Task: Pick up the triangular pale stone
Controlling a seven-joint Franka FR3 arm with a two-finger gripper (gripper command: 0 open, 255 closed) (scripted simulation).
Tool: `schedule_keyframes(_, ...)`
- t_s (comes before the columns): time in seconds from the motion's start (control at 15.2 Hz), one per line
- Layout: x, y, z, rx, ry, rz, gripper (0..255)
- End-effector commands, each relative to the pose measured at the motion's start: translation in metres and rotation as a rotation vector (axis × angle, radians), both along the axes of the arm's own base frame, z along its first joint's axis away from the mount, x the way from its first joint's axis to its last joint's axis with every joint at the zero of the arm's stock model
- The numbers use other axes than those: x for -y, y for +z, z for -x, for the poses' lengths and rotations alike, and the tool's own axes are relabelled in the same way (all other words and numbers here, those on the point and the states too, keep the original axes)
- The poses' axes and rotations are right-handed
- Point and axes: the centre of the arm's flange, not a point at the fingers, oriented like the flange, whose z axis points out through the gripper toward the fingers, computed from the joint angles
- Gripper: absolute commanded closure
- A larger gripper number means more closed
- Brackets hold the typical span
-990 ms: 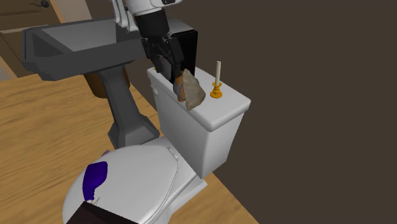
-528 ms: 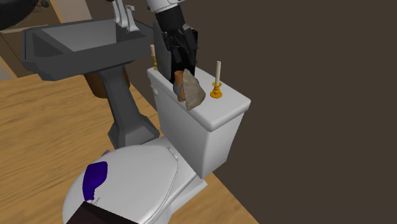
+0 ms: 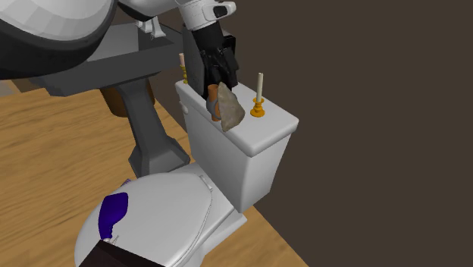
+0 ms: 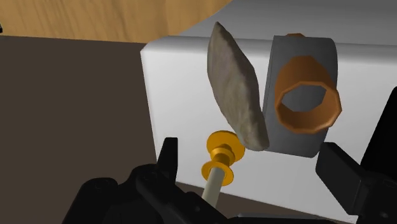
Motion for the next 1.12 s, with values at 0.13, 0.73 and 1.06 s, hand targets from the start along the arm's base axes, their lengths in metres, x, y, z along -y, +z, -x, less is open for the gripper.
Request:
schedule_keyframes(0.13, 0.000, -0.008, 0.000, 0.000, 0.000, 0.000, 255)
schedule_keyframes(0.73, 0.000, -0.008, 0.000, 0.000, 0.000, 0.000, 255)
schedule_keyframes(1.06, 0.000, 0.019, 0.000, 0.000, 0.000, 0.000, 255)
